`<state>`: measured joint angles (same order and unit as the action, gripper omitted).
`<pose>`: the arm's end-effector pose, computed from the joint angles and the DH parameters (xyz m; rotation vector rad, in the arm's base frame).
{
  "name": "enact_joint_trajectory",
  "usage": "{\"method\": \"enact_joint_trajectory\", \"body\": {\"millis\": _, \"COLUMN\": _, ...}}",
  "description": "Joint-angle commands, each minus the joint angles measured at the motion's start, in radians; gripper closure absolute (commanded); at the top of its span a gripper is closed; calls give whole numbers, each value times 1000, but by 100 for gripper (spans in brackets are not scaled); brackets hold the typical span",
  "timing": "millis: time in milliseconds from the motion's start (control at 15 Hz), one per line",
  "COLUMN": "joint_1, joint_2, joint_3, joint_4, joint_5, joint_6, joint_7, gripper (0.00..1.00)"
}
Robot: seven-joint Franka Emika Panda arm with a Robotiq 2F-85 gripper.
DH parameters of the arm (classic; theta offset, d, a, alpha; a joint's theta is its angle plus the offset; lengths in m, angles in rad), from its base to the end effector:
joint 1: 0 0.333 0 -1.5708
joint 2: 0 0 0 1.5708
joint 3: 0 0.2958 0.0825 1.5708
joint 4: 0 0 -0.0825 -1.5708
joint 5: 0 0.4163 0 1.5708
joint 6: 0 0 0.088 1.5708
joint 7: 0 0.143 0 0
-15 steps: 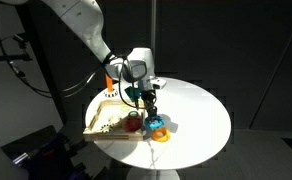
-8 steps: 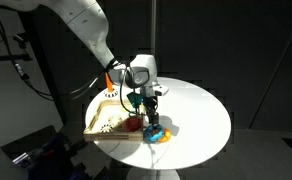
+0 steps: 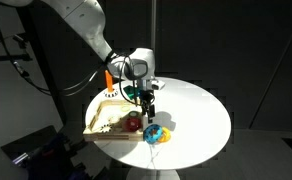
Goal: Remove the blue circular object from the box
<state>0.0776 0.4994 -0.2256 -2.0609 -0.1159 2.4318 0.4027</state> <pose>0.5756 -0.0979 0.1054 2.8752 -0.6394 -0.1426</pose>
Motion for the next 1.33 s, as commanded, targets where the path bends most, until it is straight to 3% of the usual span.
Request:
{"method": "enact_joint_trajectory", "body": {"millis": 0, "joint_1": -35, "joint_2": -88, "joint_3": 67, "joint_4": 7, "joint_5": 49, "joint_6": -130, "joint_7": -79, "gripper": 0}}
{"method": "enact_joint_trajectory", "body": {"millis": 333, "joint_1": -55, "joint_2": -195, "joint_3": 150, "joint_4": 14, "joint_5": 130, "joint_6": -310, "joint_7": -194, "gripper": 0}}
{"method": "enact_joint_trajectory", "body": {"millis": 667, "joint_1": -49, "joint_2": -310, "joint_3": 190, "joint_4": 28, "joint_5": 158, "joint_6": -555, "joint_7": -270, "gripper": 0}}
{"method": "enact_joint_trajectory", "body": {"millis": 1000, "joint_1": -29, "joint_2": -447, "joint_3": 216, "joint_4": 21, "joint_5": 126, "joint_6": -743, "joint_7": -222, "gripper": 0}}
{"method": "enact_joint_trajectory", "body": {"millis": 1267, "joint_1": -25, "joint_2": -570, "joint_3": 240, "joint_4": 20, "joint_5": 119, "joint_6": -815, "joint_7": -199, "gripper": 0}}
